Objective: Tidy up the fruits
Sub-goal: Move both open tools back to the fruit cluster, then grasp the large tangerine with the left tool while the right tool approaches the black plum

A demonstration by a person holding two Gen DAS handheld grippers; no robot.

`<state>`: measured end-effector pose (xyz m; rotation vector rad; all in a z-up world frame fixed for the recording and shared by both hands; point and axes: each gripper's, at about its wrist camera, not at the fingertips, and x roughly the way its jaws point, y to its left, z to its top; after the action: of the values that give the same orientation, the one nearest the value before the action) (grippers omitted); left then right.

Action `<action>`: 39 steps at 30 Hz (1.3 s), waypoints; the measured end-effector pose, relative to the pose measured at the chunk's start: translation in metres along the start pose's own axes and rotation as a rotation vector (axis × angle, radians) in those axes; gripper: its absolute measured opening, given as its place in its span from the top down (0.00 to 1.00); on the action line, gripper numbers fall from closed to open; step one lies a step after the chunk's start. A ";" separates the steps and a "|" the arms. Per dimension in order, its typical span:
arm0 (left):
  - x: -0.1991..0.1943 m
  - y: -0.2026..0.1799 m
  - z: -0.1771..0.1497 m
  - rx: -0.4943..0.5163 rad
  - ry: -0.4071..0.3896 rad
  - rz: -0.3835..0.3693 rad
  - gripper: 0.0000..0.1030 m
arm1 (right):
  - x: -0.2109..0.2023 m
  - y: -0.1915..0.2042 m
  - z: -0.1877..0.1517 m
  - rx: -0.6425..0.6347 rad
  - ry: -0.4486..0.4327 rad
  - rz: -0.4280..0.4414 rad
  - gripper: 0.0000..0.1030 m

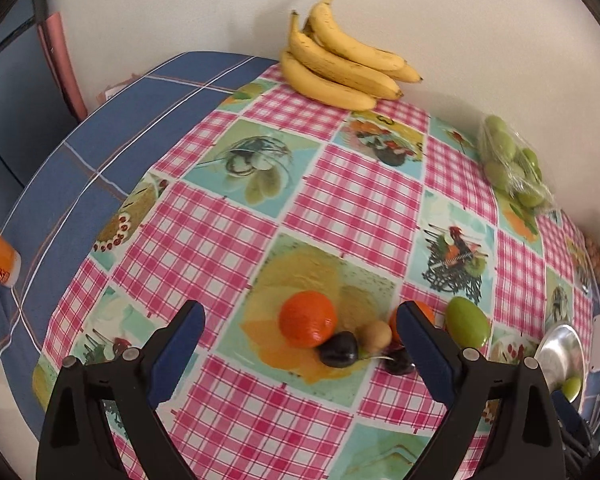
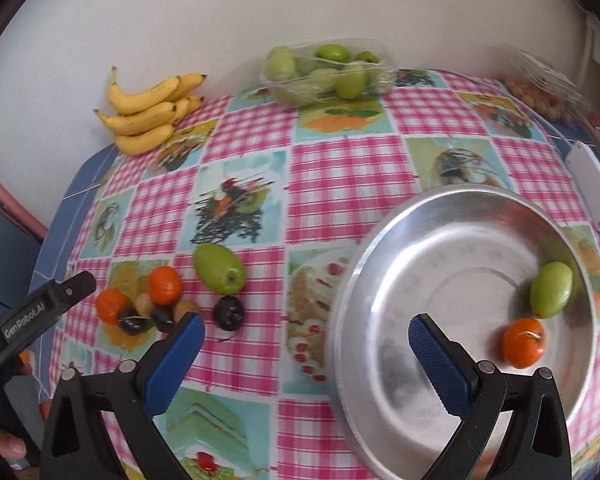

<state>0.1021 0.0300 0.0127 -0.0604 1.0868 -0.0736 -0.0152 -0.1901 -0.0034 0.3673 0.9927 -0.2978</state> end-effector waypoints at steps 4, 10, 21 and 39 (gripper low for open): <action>0.003 0.014 0.005 -0.020 0.005 0.006 0.06 | 0.003 0.020 0.002 -0.032 -0.016 0.037 0.00; 0.011 0.028 0.013 -0.049 0.038 -0.040 0.07 | 0.002 0.050 0.006 -0.118 -0.081 0.064 0.00; 0.048 0.017 0.010 -0.038 0.152 -0.058 0.09 | 0.037 0.048 0.005 -0.088 0.003 0.068 0.16; 0.069 0.012 0.005 -0.048 0.218 -0.100 0.42 | 0.063 0.050 0.004 -0.062 0.087 0.118 0.44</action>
<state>0.1393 0.0357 -0.0468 -0.1532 1.3035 -0.1468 0.0405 -0.1514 -0.0473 0.3832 1.0589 -0.1454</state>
